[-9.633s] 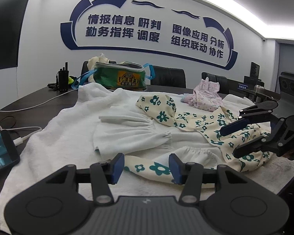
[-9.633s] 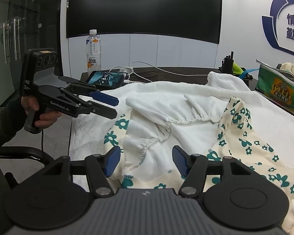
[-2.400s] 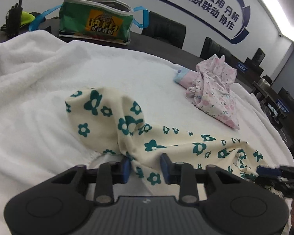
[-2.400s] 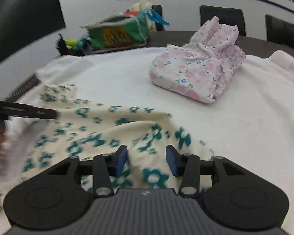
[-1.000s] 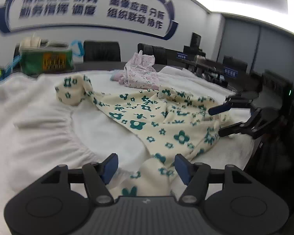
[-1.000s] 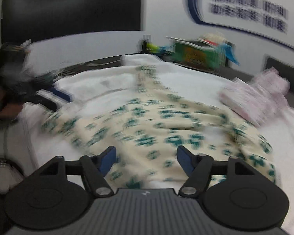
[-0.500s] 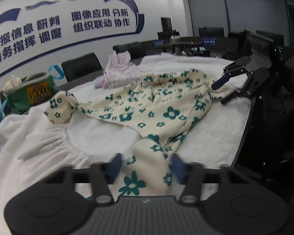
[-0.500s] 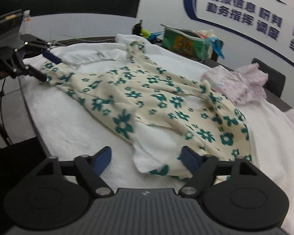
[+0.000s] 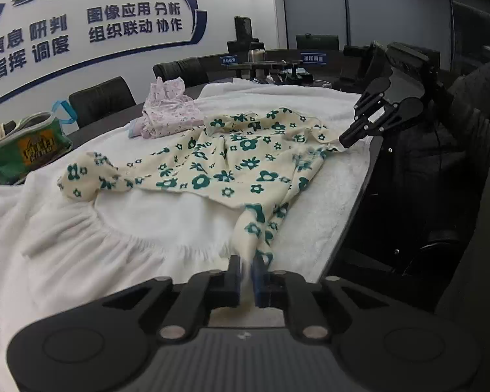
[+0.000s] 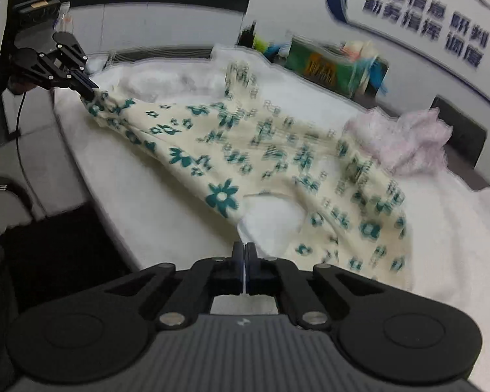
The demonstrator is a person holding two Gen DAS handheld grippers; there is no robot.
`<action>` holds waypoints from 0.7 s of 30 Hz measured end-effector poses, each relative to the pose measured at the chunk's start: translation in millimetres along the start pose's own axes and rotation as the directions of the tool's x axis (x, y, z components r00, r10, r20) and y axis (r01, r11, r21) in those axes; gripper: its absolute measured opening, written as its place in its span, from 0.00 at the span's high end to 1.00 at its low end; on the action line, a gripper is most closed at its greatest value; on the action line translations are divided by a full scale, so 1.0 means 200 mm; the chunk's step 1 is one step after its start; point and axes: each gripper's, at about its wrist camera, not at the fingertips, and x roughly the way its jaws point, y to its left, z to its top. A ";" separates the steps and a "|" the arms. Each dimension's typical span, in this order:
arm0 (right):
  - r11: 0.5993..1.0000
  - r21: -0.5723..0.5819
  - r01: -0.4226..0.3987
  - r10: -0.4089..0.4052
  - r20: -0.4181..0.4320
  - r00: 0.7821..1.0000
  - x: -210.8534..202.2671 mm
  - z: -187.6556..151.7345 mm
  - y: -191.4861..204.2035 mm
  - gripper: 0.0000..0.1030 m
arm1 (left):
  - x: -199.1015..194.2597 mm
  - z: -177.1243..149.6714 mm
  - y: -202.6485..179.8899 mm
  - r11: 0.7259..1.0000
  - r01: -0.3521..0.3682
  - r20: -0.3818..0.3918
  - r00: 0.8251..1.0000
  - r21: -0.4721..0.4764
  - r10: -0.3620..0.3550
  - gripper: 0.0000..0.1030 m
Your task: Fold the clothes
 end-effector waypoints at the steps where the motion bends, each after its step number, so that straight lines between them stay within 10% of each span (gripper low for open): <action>1: 1.000 -0.002 -0.014 0.014 0.007 1.000 -0.01 -0.01 0.00 0.94 | -0.03 -0.01 0.01 0.999 0.006 0.041 0.999 -0.033 -0.004 0.80; 7: 0.983 0.168 -0.076 0.029 0.266 0.964 -0.06 0.10 -0.09 0.33 | -0.06 0.08 0.16 0.940 0.053 0.224 0.974 -0.338 0.026 0.54; 15: 1.000 0.009 -0.002 0.000 0.170 0.985 0.24 0.33 -0.21 0.34 | 0.37 0.31 0.29 0.848 -0.098 0.003 0.993 -0.521 0.117 0.56; 21: 0.920 0.391 0.028 -0.048 0.043 0.998 0.58 0.50 -0.57 0.36 | 0.66 0.51 0.55 0.761 -0.197 -0.140 0.980 -0.618 0.140 0.54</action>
